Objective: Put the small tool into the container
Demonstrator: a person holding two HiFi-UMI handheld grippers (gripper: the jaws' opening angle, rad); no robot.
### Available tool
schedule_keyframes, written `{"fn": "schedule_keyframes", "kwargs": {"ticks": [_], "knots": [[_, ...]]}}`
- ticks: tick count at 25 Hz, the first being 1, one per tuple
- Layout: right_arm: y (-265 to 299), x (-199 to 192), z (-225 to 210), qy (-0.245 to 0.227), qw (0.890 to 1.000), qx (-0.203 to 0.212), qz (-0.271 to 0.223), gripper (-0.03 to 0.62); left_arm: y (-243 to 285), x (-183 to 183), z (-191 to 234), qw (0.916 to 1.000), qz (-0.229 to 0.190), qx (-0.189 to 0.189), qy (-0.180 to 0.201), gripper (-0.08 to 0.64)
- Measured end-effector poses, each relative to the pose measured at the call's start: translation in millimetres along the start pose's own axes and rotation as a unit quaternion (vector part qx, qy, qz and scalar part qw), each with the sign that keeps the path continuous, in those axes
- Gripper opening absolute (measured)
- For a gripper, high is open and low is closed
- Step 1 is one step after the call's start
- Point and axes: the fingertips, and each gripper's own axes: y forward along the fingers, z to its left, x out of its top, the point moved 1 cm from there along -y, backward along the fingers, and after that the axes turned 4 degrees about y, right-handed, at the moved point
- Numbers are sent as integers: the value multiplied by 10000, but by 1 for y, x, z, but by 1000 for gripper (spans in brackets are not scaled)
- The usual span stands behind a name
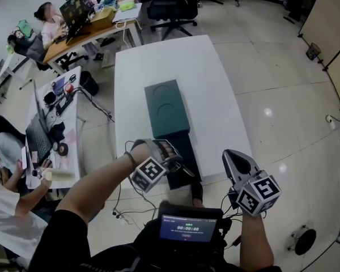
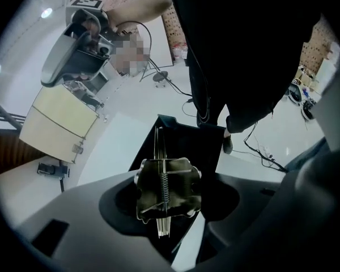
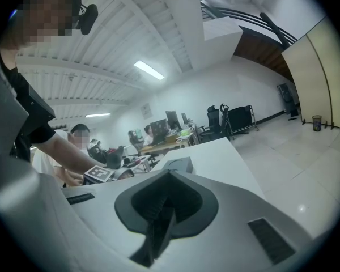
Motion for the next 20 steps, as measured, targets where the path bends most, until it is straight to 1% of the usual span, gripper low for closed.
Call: {"fn": "schedule_keyframes", "kwargs": {"ticks": [4,7,11,16,20], "knots": [[-7,-4,-7,106,9999,-71,1,11,7,-2,2,9996,72,-155,213,249],[-8,-4,-11,122,9999,-92,10,11,28,-18,-5,9987,211,-311,356,249],[-5,-4,-16,119,9999,-75,36,11,35,-27,-4,9973,368,-426,465,249],[-2,-5,-15,173,9998,-43,58,11,40,-32,-3,9959,479,-516,576,250],[-3,-7,-16,197,9998,-53,69,11,46,-29,1,9948,510,-457,749,250]]}}
